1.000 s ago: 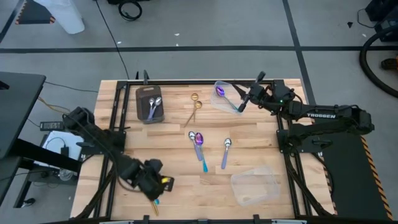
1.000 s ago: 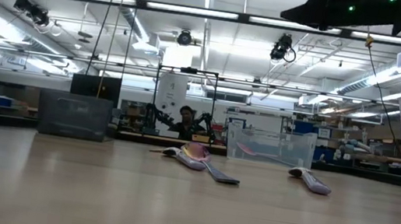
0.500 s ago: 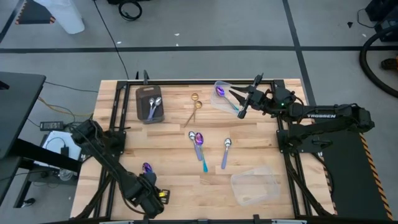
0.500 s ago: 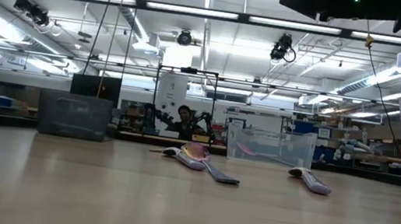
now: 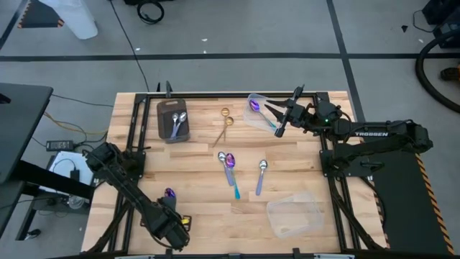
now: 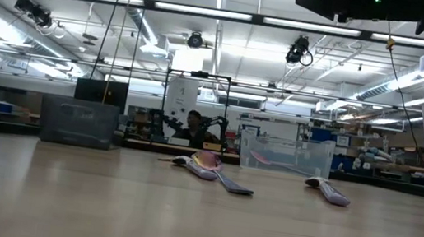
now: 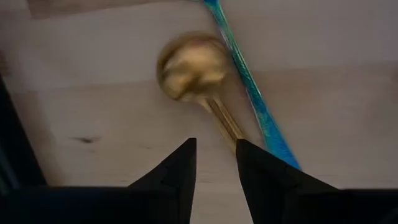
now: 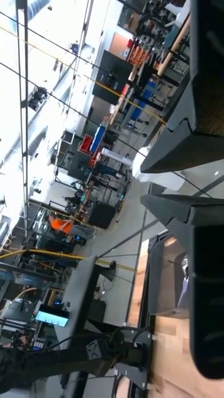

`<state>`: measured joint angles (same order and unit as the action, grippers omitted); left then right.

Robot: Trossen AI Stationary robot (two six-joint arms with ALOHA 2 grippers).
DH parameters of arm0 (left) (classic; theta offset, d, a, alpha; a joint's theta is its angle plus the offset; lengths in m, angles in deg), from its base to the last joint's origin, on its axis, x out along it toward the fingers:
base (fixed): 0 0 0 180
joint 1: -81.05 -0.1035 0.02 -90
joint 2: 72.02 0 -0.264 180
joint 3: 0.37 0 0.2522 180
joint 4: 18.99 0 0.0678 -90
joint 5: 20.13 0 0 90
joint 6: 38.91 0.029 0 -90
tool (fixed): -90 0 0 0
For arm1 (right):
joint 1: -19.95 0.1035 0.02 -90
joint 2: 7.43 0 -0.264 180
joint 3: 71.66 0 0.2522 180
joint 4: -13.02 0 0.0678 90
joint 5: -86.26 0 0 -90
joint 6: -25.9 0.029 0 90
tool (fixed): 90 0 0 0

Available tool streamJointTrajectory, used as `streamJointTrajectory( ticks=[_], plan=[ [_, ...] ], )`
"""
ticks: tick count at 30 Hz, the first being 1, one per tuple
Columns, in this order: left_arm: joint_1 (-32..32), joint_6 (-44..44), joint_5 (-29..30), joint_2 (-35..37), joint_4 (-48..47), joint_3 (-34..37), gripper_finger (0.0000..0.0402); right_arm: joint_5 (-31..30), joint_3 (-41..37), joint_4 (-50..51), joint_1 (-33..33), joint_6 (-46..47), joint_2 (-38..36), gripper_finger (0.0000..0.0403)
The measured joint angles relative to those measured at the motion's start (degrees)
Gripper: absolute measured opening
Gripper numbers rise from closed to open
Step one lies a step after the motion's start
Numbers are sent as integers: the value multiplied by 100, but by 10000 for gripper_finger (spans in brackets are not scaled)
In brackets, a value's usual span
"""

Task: Sort silverware by color (type)
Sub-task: Put the yellow spoon into the bottom transparent bin

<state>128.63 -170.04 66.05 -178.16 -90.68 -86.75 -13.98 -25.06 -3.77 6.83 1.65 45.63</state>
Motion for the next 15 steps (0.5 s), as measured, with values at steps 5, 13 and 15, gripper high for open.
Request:
streamJointTrajectory(
  ticks=[5,13,15],
  plan=[
    [-16,5,98,-2,51,0,121,0,0,13,0,4,0,77],
    [11,-2,297,0,635,442,121,0,0,20,29,9,0,77],
    [26,-4,290,27,854,567,121,0,0,20,70,7,0,77]
  ],
)
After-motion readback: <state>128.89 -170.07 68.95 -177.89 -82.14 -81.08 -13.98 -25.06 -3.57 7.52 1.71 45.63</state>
